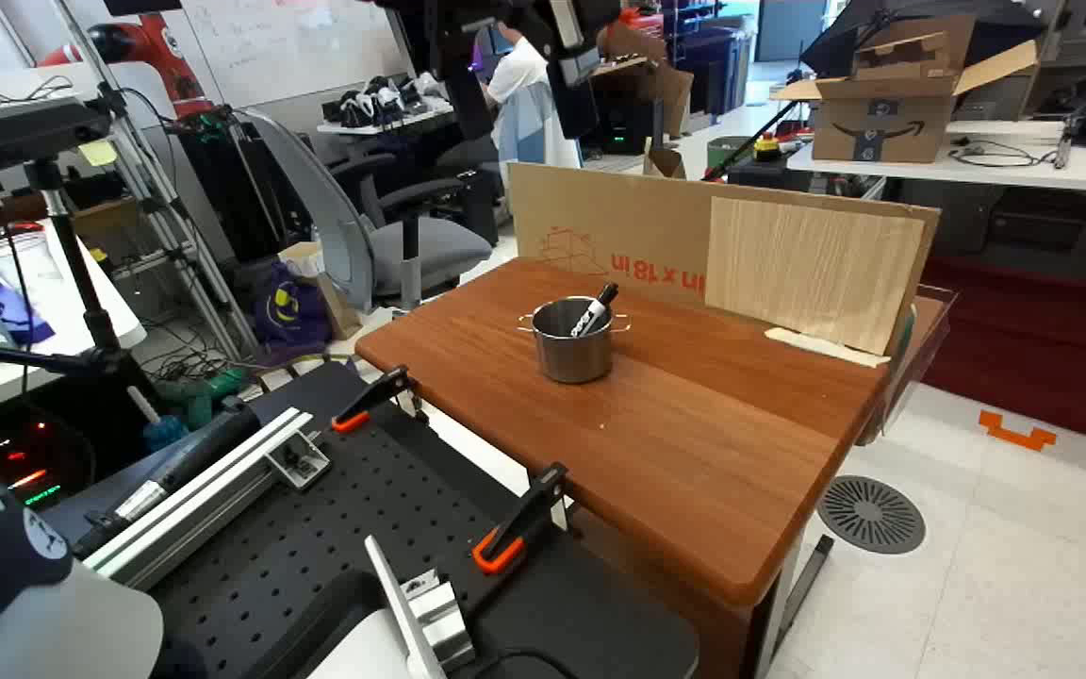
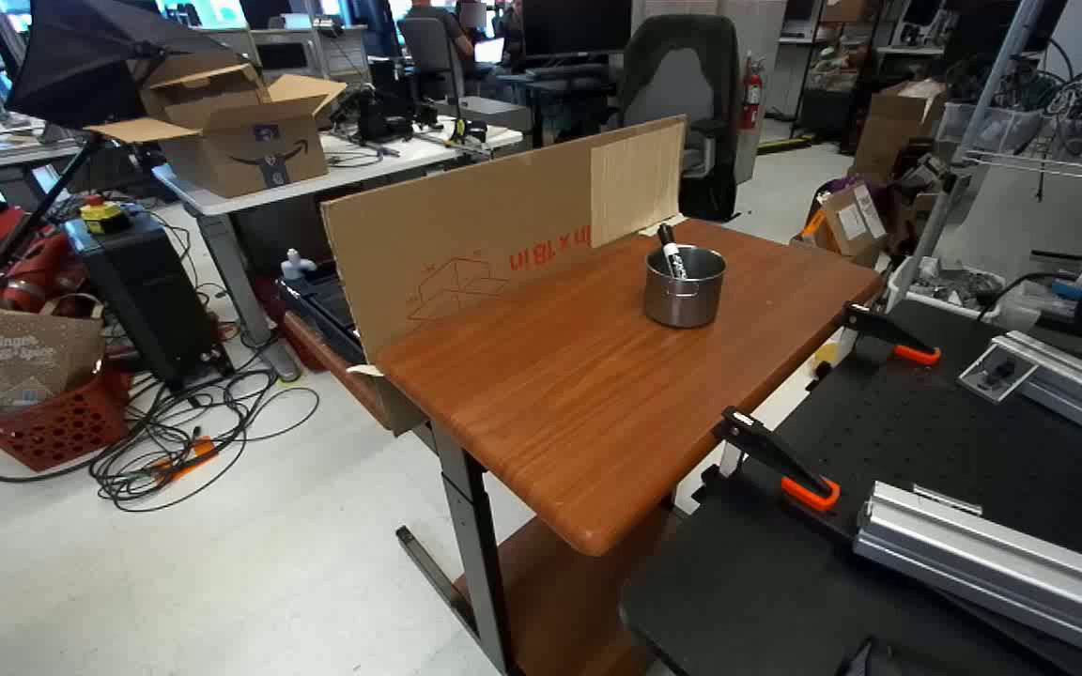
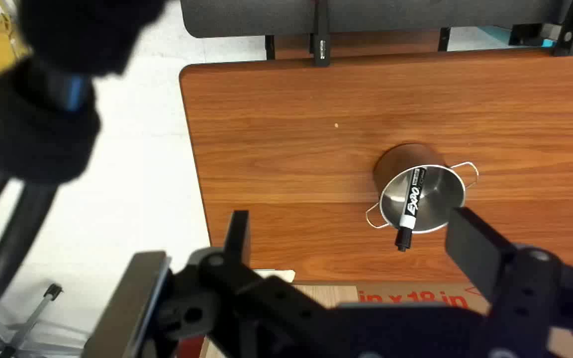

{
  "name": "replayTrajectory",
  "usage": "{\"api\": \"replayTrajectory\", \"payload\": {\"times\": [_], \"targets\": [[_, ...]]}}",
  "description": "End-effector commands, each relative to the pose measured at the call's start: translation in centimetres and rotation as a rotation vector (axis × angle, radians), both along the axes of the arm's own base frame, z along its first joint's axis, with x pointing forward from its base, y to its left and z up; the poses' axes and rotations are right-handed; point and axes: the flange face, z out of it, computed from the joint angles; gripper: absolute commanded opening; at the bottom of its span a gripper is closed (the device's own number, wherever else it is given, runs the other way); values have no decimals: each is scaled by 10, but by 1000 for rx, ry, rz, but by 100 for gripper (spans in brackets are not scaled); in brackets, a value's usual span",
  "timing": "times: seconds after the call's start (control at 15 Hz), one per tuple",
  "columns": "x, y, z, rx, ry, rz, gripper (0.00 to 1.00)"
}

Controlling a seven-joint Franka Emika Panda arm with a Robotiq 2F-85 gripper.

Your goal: Put the marker on the desk

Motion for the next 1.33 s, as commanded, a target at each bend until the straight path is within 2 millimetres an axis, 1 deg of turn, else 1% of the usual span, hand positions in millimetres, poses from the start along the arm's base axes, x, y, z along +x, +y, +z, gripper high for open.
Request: {"api": "replayTrajectory", "payload": {"times": [0.0,0.53,0.67,0.8,0.93,1.0,1.2,1.27], "targets": [[0,0,1,0,0,0,100],[0,0,1,0,0,0,100],[5,3,-2,9,-1,8,100],[15,6,-10,13,3,-1,100],[32,10,-24,9,17,-16,100],[41,12,-33,12,21,-21,100],[76,19,-70,12,44,-51,100],[87,22,-78,12,49,-56,100]]}}
